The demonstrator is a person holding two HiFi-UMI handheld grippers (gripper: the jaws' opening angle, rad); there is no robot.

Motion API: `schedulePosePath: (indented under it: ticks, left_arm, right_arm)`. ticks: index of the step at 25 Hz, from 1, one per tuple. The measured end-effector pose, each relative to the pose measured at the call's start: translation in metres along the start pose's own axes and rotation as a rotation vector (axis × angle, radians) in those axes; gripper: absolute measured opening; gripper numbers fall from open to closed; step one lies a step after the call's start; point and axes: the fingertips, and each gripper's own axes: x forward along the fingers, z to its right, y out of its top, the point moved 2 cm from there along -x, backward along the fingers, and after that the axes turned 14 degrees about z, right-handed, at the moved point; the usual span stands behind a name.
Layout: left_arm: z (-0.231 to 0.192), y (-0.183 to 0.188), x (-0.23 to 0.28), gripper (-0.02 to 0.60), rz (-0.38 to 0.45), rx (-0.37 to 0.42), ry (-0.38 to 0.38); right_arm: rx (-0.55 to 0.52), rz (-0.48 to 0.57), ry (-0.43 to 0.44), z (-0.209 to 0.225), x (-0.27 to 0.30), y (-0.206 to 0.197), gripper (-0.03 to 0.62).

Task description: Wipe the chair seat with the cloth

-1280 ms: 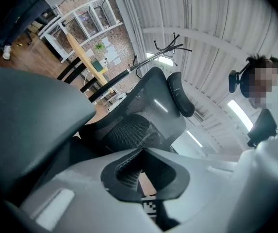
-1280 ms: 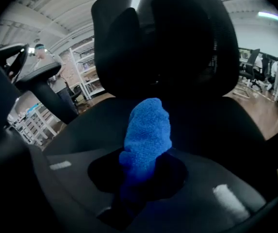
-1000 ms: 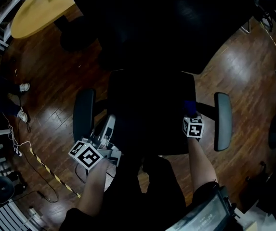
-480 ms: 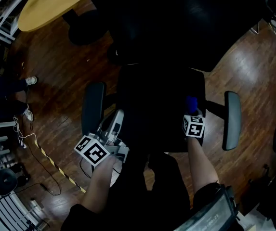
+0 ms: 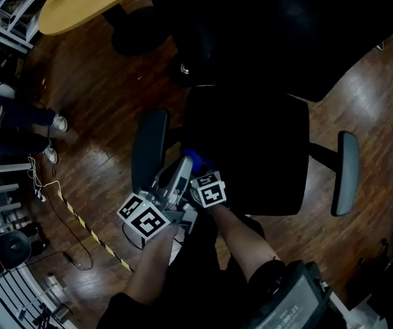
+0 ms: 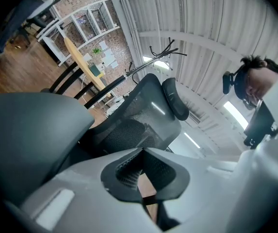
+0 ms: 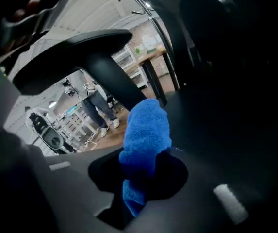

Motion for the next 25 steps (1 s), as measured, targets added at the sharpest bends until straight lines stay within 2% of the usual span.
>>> schedulePosePath:
  ticks: [4, 10, 13, 17, 20, 22, 25]
  left_arm:
    - [-0.003, 0.000, -0.002, -0.006, 0.001, -0.004, 0.005]
    - [-0.004, 0.001, 0.001, -0.008, -0.009, -0.008, 0.000]
    - [-0.006, -0.001, 0.006, -0.006, -0.016, -0.006, -0.003]
    - [-0.007, -0.004, 0.013, -0.006, -0.018, -0.002, -0.011]
    - [-0.003, -0.005, 0.016, -0.006, -0.020, -0.004, -0.021]
    - [-0.002, -0.004, 0.017, -0.008, -0.019, -0.008, -0.022]
    - [-0.001, -0.004, 0.018, -0.006, -0.019, -0.010, -0.022]
  right_arm:
    - [-0.047, -0.003, -0.018, 0.009, -0.008, -0.009, 0.075]
    - [-0.054, 0.003, -0.160, 0.077, -0.058, -0.012, 0.075]
    - [-0.051, -0.003, -0.285, 0.132, -0.111, -0.019, 0.075]
    - [-0.011, 0.002, -0.529, 0.210, -0.208, -0.023, 0.075]
    - [-0.019, 0.023, -0.706, 0.252, -0.280, -0.017, 0.075]
    - [-0.026, 0.028, -0.771, 0.267, -0.308, -0.015, 0.075]
    - [-0.004, 0.041, -0.787, 0.274, -0.315, -0.017, 0.075]
